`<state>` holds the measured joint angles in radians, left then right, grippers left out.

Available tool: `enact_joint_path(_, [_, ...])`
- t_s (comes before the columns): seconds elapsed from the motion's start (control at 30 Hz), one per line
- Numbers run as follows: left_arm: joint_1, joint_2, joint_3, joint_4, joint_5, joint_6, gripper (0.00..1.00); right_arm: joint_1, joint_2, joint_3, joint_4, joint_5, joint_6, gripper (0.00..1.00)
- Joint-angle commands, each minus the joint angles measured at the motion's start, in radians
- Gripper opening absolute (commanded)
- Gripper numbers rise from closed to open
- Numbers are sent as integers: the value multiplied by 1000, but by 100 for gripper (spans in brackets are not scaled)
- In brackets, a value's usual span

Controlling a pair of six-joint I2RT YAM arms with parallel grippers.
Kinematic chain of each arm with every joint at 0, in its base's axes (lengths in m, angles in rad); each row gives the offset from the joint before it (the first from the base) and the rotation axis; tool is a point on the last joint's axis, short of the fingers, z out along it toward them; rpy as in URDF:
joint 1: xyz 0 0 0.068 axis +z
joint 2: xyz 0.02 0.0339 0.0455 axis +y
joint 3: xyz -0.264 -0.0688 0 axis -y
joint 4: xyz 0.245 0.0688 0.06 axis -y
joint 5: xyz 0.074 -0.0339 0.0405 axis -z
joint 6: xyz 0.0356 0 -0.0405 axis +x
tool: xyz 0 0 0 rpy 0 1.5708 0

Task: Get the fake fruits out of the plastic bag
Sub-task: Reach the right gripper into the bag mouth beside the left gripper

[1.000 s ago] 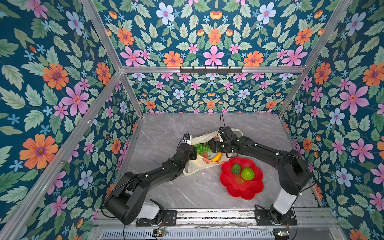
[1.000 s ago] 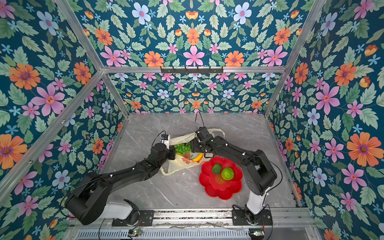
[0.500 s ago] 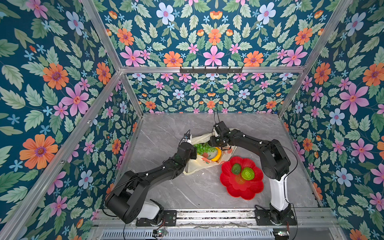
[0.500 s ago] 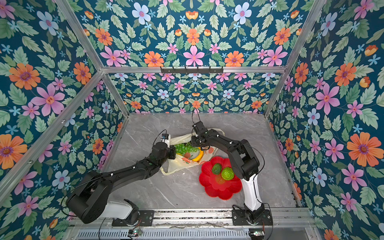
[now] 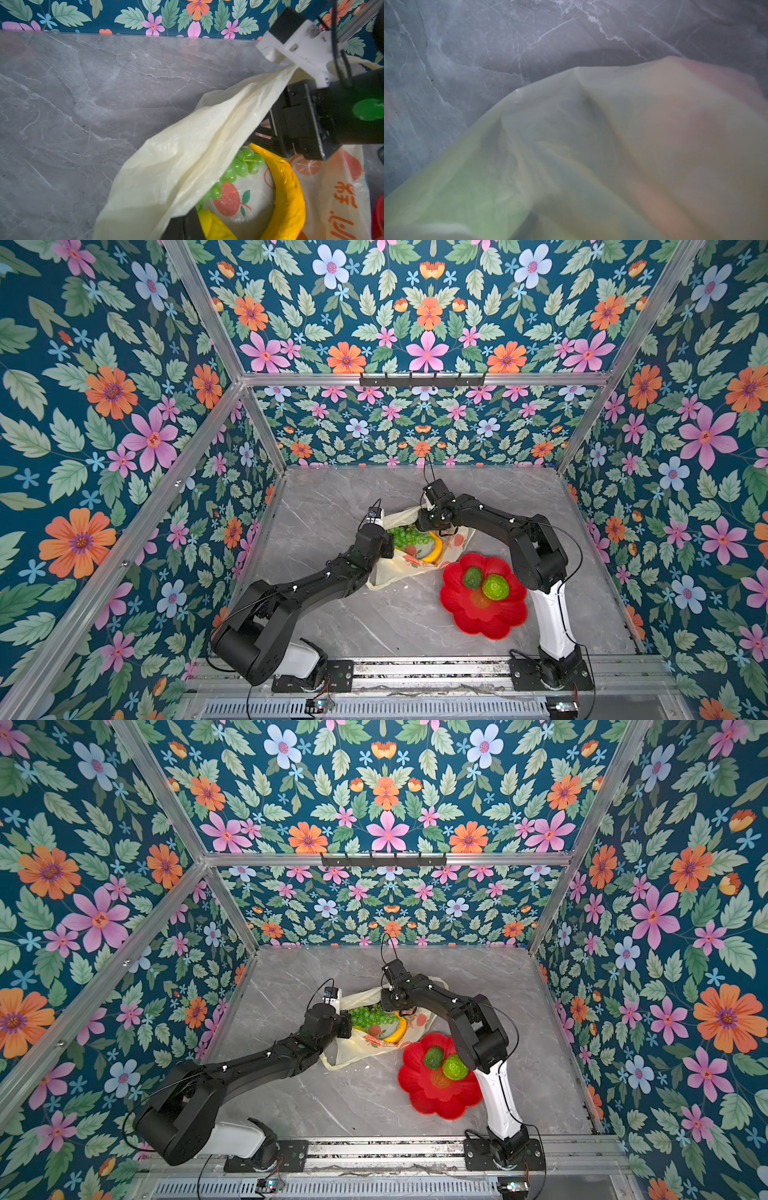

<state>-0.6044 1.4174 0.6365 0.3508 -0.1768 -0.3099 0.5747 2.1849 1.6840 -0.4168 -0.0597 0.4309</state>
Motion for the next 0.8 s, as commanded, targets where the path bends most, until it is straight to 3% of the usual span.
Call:
enact_joint_path(0.0, [0,2,7,4,0,1,0,-1,22,29,-25,4,-13,48])
enact_joint_path(0.47, [0,10,12,-3,-9,1,0,-3,45,69,-64,-3,-9,37])
enact_joint_path(0.77, [0,8,9,1,-6,-1,0,-3,87,91,-45,20,-9,47])
